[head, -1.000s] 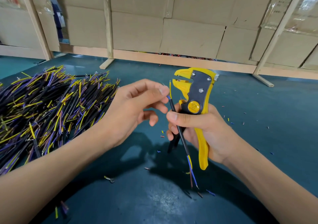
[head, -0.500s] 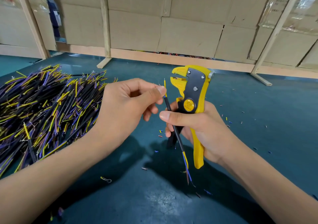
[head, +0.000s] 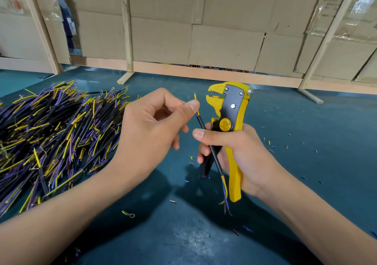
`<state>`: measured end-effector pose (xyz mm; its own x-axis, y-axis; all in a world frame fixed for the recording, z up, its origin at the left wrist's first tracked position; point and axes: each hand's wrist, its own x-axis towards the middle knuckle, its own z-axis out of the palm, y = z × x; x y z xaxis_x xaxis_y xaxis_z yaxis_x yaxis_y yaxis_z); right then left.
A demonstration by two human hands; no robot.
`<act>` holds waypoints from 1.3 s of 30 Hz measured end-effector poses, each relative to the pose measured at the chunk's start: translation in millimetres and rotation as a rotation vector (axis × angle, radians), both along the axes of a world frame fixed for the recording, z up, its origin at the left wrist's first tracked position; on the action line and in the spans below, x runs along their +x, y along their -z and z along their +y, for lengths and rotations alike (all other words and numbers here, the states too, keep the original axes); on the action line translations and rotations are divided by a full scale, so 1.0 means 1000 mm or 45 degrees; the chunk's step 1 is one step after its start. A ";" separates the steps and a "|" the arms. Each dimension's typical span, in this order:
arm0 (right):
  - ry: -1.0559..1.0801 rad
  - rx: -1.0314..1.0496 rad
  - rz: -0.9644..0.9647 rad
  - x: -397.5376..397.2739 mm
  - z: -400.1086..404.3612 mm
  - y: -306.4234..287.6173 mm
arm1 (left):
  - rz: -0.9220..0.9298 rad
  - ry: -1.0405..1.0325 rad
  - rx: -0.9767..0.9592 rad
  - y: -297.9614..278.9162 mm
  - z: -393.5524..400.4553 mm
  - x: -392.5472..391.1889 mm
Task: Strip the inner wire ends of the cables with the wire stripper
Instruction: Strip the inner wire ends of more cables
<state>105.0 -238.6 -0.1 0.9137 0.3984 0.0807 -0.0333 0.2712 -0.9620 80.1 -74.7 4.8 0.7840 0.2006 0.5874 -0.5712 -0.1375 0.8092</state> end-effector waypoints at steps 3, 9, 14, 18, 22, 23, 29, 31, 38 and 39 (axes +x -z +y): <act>-0.072 0.029 0.014 -0.003 0.002 0.001 | 0.132 0.344 -0.317 -0.007 0.002 0.000; -0.182 0.096 0.061 -0.006 0.004 0.001 | 0.161 0.452 -0.275 -0.004 0.004 0.005; -0.267 0.124 0.089 -0.010 0.004 -0.001 | -0.348 -0.134 0.272 0.002 0.005 0.001; -0.349 0.127 0.112 -0.013 0.005 -0.002 | -0.689 -0.382 0.605 0.001 0.010 0.002; -0.408 0.170 0.105 -0.014 0.005 0.001 | -0.703 -0.342 0.737 0.002 0.010 0.002; -0.416 0.183 0.096 -0.014 0.005 0.001 | -0.546 -0.260 0.592 0.003 0.008 0.001; -0.502 0.212 0.051 -0.012 0.003 0.002 | 0.154 0.481 -0.332 -0.001 0.003 0.005; -0.481 0.229 0.098 -0.010 0.002 0.003 | 0.170 0.547 -0.334 0.000 0.004 0.006; -0.490 0.229 0.145 -0.008 0.002 0.005 | 0.282 0.646 -0.333 -0.001 0.007 0.006; -0.484 0.215 0.139 -0.008 0.002 0.005 | 0.271 0.607 -0.311 -0.002 0.007 0.006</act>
